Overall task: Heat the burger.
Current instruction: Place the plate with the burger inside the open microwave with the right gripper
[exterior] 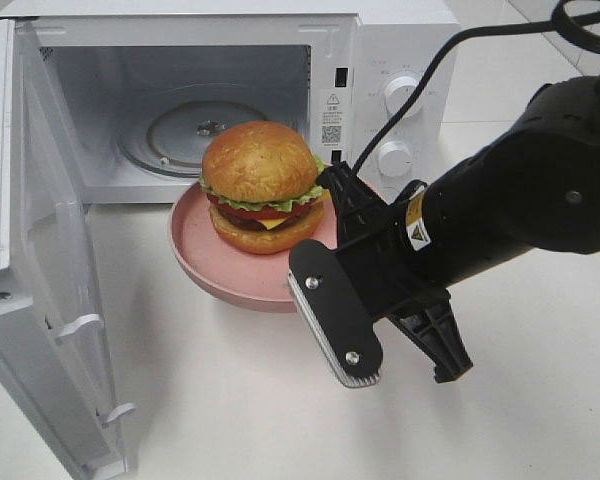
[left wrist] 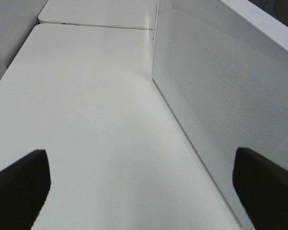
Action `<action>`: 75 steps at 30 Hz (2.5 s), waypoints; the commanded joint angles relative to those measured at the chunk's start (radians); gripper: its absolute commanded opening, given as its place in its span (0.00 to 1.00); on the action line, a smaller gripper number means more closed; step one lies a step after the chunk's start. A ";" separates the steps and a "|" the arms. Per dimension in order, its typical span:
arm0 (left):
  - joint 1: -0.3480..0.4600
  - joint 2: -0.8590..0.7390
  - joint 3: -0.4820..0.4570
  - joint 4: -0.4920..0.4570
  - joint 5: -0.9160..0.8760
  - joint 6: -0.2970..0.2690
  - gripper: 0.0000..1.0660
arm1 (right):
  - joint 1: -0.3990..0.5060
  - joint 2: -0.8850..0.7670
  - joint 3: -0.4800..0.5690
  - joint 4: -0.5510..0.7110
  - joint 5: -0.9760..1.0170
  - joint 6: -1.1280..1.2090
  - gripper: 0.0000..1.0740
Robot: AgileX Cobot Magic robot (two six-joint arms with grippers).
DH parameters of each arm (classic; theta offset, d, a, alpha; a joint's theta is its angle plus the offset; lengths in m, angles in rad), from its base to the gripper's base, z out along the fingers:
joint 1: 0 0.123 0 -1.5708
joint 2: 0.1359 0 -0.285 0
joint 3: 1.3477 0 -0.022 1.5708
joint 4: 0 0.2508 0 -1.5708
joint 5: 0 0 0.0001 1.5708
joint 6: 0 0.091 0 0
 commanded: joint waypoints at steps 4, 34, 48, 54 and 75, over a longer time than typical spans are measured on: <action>-0.002 -0.021 0.000 -0.001 -0.004 -0.002 0.92 | -0.001 0.059 -0.092 -0.012 -0.059 0.008 0.00; -0.002 -0.021 0.000 -0.001 -0.004 -0.002 0.92 | -0.001 0.281 -0.410 -0.038 0.039 0.080 0.00; -0.002 -0.021 0.000 -0.001 -0.004 -0.002 0.92 | -0.001 0.373 -0.547 -0.077 0.067 0.115 0.00; -0.002 -0.021 0.000 -0.001 -0.004 -0.002 0.92 | -0.001 0.427 -0.635 -0.099 0.118 0.164 0.00; -0.002 -0.021 0.000 -0.001 -0.004 -0.002 0.92 | -0.001 0.629 -0.939 -0.166 0.186 0.212 0.00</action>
